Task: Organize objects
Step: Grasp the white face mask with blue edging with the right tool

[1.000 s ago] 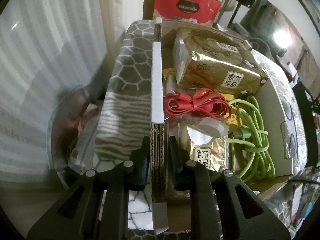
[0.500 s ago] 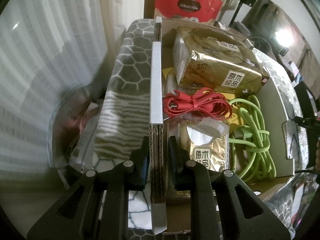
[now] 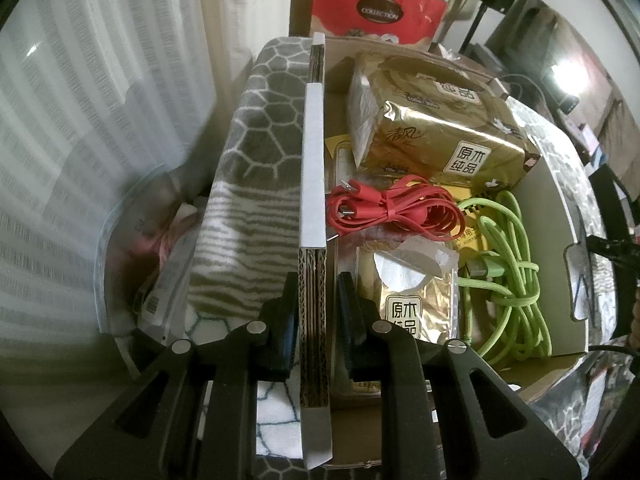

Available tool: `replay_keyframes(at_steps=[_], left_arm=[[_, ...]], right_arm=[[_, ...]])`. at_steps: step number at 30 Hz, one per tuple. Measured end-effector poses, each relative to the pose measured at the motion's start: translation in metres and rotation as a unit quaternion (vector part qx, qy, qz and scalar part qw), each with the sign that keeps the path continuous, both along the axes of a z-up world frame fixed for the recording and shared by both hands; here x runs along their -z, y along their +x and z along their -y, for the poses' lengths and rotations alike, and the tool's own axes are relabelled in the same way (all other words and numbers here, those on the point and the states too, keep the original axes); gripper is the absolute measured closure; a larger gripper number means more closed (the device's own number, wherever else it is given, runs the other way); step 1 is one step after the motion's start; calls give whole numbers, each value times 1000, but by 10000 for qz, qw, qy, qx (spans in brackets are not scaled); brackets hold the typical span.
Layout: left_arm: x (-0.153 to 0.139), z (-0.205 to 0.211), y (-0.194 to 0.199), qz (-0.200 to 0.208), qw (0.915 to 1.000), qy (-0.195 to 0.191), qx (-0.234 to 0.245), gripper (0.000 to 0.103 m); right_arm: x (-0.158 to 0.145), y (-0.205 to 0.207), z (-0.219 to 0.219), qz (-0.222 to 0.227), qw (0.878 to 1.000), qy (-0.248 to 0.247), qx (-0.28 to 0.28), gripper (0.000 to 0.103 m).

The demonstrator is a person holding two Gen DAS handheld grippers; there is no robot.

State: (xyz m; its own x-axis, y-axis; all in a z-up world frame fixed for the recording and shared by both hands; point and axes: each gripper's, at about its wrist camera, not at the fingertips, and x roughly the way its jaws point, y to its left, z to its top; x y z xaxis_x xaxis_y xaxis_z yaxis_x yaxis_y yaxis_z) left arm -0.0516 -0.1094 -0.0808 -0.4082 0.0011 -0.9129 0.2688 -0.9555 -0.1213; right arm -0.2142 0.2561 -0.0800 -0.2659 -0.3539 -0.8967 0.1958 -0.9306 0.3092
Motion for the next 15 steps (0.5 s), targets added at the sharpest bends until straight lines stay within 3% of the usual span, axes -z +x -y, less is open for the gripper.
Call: replay_keyframes(at_steps=[5, 9, 12, 13, 15], left_arm=[[0, 3, 0, 8, 10000, 29, -3, 86], [0, 3, 0, 8, 10000, 30, -7, 86], [0, 4, 0, 7, 10000, 33, -11, 86], [-1, 3, 0, 7, 10000, 30, -9, 86], [-1, 3, 0, 4, 10000, 37, -9, 86]], right_arm=[[-8, 0, 10, 38, 9980, -614, -142, 97], [-18, 5, 25, -196, 9989, -274, -338, 92], [-15, 5, 29, -115, 9990, -259, -355, 88], [-13, 5, 28, -85, 9993, -210, -299, 70], [-10, 5, 25, -55, 9996, -202, -162, 46]])
